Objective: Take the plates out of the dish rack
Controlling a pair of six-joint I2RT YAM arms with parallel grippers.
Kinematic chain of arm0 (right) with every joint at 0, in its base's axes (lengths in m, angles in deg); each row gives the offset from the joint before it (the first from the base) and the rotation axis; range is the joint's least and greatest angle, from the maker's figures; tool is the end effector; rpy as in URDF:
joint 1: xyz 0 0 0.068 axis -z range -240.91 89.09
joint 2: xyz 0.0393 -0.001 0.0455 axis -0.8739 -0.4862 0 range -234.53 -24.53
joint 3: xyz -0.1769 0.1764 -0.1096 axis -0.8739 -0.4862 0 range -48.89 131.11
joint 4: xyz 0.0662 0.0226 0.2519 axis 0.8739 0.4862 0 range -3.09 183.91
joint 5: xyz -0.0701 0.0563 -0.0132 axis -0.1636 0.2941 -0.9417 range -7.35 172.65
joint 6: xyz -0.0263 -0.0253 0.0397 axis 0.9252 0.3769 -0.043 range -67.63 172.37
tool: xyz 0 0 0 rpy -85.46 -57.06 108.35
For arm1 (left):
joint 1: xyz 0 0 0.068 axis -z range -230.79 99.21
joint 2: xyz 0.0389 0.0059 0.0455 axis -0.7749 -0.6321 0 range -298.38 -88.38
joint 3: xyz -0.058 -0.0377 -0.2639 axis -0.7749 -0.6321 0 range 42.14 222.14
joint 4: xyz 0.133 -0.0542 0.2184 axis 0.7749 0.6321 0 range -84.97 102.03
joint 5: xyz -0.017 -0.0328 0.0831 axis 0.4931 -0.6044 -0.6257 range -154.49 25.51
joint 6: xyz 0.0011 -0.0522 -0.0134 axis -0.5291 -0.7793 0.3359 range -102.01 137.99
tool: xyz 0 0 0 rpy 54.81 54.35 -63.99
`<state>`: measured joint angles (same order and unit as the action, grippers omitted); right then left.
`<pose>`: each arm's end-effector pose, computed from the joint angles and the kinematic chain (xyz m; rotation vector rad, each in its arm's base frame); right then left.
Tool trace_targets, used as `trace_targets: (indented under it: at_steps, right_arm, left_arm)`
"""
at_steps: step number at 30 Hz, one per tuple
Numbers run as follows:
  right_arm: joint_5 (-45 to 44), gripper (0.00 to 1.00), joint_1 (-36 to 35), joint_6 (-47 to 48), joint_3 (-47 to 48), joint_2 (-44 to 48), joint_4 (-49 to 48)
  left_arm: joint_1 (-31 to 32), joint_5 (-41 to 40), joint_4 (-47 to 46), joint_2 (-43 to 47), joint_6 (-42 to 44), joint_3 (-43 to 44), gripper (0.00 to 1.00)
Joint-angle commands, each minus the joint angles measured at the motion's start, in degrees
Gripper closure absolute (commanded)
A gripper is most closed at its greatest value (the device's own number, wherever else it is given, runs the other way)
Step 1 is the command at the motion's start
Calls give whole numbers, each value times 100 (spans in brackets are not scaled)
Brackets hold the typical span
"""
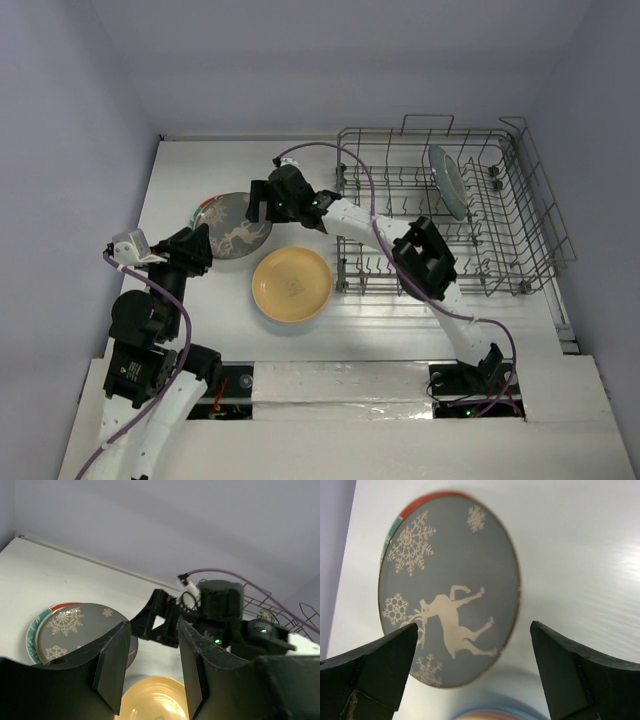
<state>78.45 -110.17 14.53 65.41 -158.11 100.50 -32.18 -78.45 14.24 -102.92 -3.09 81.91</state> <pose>0.3576 0.4112 0.2210 -0.1794 2.2467 0.7855 0.0641 -0.0126 0.3685 -0.2382 1.2902 -0.4347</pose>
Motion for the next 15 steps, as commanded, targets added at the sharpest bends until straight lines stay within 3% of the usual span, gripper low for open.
trace_targets:
  at_steps: [1, 4, 5, 7, 8, 9, 12, 15]
  right_arm:
    - [-791, 0, 4, 804, -48, 929, 310]
    - [-1064, 2, 4, 1138, -21, 1227, 662]
    - [-1117, 7, 4, 1183, -144, 1386, 698]
    - [-1362, 43, 4, 1436, -591, 1877, 410]
    - [-1633, 68, 4, 1516, -1089, 2436, 225]
    - [-2280, 100, 4, 1630, -1286, 2703, 215]
    - [-3266, 100, 380, 2122, -1971, 3600, 425]
    - [-4241, 97, 950, 2404, -2734, 4398, 636]
  left_arm:
    - [-24, -19, -245, 13, 25, -22, 60]
    - [-24, -19, -262, 22, 34, -22, 60]
    - [-24, -19, -253, 22, 34, -13, 60]
    - [-24, -19, -253, 31, 25, -22, 60]
    - [-24, -19, -245, 31, 34, -22, 60]
    - [-24, -19, -245, 31, 25, -22, 60]
    - [-24, 16, -236, 48, 25, -22, 62]
    - [-24, 51, -271, 83, 25, -22, 70]
